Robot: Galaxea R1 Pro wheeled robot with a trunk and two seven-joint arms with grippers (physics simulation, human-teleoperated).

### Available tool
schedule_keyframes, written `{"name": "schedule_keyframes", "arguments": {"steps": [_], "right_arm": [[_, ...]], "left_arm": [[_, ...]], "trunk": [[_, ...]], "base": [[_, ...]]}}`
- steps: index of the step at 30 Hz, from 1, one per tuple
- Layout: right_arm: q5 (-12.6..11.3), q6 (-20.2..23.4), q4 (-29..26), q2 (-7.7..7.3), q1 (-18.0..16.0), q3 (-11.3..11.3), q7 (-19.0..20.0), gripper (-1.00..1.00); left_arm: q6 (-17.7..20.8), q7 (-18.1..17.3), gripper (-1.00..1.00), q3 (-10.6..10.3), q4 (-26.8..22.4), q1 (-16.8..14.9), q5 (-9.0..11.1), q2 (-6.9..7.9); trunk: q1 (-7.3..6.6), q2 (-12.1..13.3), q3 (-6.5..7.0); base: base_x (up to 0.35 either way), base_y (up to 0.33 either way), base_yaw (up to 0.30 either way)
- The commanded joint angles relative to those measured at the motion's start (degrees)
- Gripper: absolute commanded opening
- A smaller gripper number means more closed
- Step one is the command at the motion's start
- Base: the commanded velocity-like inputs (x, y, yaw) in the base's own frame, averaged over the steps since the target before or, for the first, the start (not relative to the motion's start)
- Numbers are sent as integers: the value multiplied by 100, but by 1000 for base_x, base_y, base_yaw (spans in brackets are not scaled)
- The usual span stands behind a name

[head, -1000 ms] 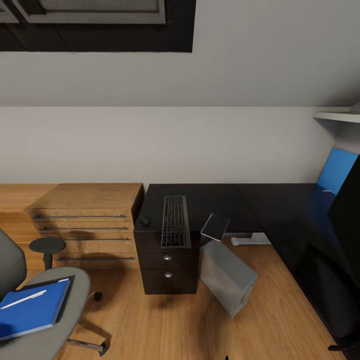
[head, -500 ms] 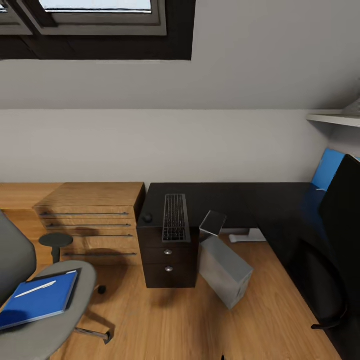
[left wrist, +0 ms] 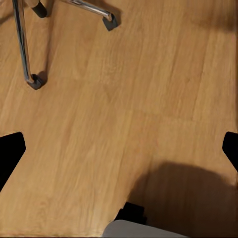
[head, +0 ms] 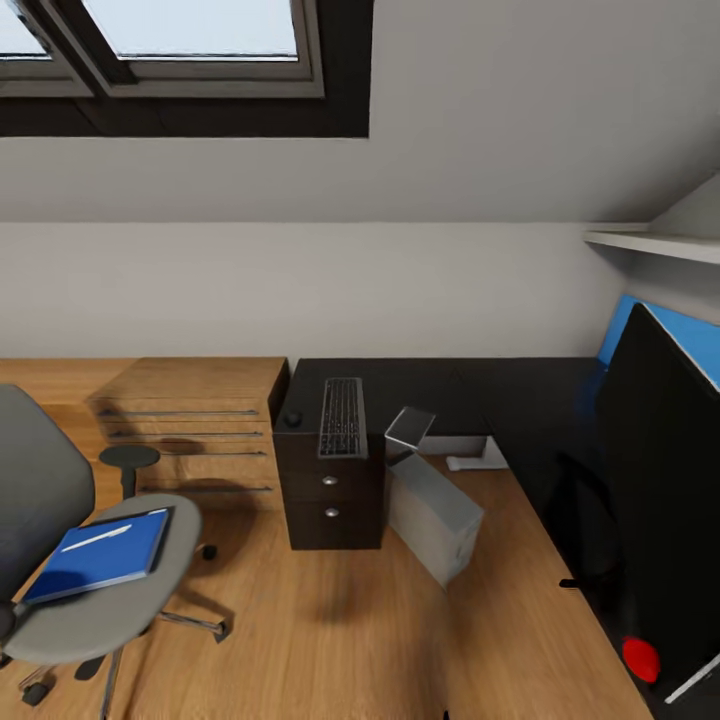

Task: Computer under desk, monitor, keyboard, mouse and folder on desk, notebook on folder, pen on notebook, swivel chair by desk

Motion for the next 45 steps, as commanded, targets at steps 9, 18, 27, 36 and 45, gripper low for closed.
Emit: {"name": "schedule_keyframes", "arguments": {"steps": [9, 18, 27, 36, 45], "right_arm": [[-27, -13, 1, -10, -4, 44, -35, 100], [-27, -13, 1, -8, -1, 37, -35, 100], [-27, -16, 1, -8, -4, 35, -35, 100], [-27, -16, 1, -8, -3, 40, -35, 100], [26, -17, 1, 0, 1, 50, -34, 100]], "left_arm": [[-37, 32, 100, 50, 1, -6, 61, 9], [-45, -11, 100, 480, 1, -6, 47, 5], [-46, -14, 100, 499, 1, -5, 44, 3], [-46, -14, 100, 500, 1, -6, 44, 1], [-37, -8, 100, 515, 1, -5, 52, 5]], "trunk": [[-202, 358, 156], [-399, 719, 318], [-597, 1080, 479], [-795, 1441, 641], [-992, 1802, 802]], "base": [[-331, -119, 0], [-339, -10, 0], [-341, 0, 0], [-341, -30, 0], [-162, -60, 0]]}}
